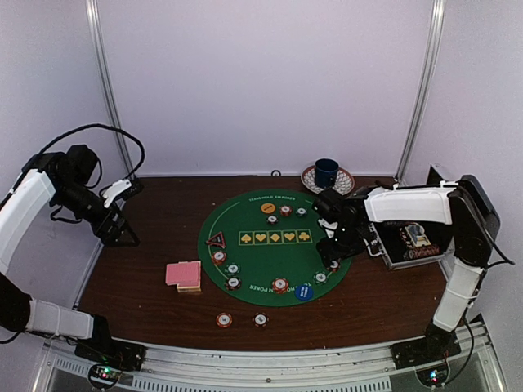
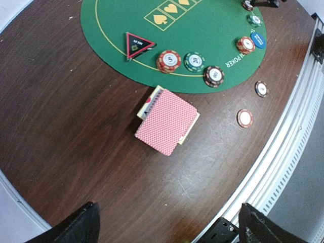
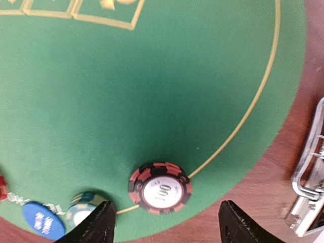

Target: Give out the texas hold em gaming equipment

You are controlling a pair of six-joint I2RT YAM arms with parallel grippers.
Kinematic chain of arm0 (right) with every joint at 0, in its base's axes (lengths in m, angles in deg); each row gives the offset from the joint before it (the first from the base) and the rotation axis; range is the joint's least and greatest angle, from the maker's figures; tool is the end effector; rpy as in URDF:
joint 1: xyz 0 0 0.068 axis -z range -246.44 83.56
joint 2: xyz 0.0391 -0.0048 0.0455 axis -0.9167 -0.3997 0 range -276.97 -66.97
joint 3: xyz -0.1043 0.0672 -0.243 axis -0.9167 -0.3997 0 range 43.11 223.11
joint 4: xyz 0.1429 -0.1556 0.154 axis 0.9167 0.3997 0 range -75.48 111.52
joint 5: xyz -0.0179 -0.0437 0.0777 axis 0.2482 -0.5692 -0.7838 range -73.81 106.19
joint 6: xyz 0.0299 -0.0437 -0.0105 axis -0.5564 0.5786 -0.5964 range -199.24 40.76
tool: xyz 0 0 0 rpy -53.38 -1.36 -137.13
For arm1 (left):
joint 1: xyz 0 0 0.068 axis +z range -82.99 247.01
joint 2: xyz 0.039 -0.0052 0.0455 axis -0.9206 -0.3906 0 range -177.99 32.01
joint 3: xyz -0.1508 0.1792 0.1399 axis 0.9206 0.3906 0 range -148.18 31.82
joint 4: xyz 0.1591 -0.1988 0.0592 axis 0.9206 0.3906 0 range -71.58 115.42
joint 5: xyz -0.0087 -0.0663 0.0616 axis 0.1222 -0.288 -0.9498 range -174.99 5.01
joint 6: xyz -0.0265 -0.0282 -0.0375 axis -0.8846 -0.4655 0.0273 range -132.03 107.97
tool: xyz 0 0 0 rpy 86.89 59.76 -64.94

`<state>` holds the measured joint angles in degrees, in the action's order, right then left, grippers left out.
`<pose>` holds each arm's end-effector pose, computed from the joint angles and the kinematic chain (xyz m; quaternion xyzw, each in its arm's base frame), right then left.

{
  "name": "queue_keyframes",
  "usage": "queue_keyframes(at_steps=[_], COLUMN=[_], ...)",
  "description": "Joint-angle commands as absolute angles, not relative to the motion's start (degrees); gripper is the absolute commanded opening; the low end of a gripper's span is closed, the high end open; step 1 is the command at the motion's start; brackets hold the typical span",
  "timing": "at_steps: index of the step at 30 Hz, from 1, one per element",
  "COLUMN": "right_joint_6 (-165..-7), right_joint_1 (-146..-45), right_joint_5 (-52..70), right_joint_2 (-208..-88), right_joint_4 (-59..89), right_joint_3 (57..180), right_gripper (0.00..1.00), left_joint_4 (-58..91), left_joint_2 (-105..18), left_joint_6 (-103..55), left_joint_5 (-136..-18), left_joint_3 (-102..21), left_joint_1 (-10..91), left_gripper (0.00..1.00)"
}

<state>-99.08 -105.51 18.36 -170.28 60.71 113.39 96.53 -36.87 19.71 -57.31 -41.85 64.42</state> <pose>0.2643 0.2129 0.1795 -0.1645 0.9817 0.0298 0.0911 0.1933 -0.0253 0.3389 0.3167 0.9076 -0.1936 0.1959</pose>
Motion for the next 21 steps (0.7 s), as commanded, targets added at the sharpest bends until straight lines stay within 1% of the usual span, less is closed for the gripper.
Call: queue_keyframes(at_steps=[1, 8, 15, 21], right_joint_6=[-100.32, -103.73, -109.06, -113.28], right_joint_1=[-105.08, -105.68, -107.45, -110.14], right_joint_5=[20.64, 13.82, 6.02, 0.64], right_joint_2=[-164.38, -160.89, -159.44, -161.6], right_joint_4=[63.54, 63.41, 58.54, 55.55], right_joint_3=[118.6, 123.38, 122.95, 124.73], right_gripper=[0.77, 0.87, 0.95, 0.99], left_joint_4=[96.56, 92.99, 85.16, 80.23], left_joint_2=[-38.55, -44.74, -50.22, -52.44], left_joint_6=[22.66, 24.93, 29.19, 34.27], left_joint_5=[-59.98, -65.17, -68.92, -69.8], left_joint_3=[-41.42, -39.11, -36.53, -33.67], left_joint_1=[60.03, 51.07, 45.86, 43.6], left_gripper=[0.97, 0.98, 0.98, 0.98])
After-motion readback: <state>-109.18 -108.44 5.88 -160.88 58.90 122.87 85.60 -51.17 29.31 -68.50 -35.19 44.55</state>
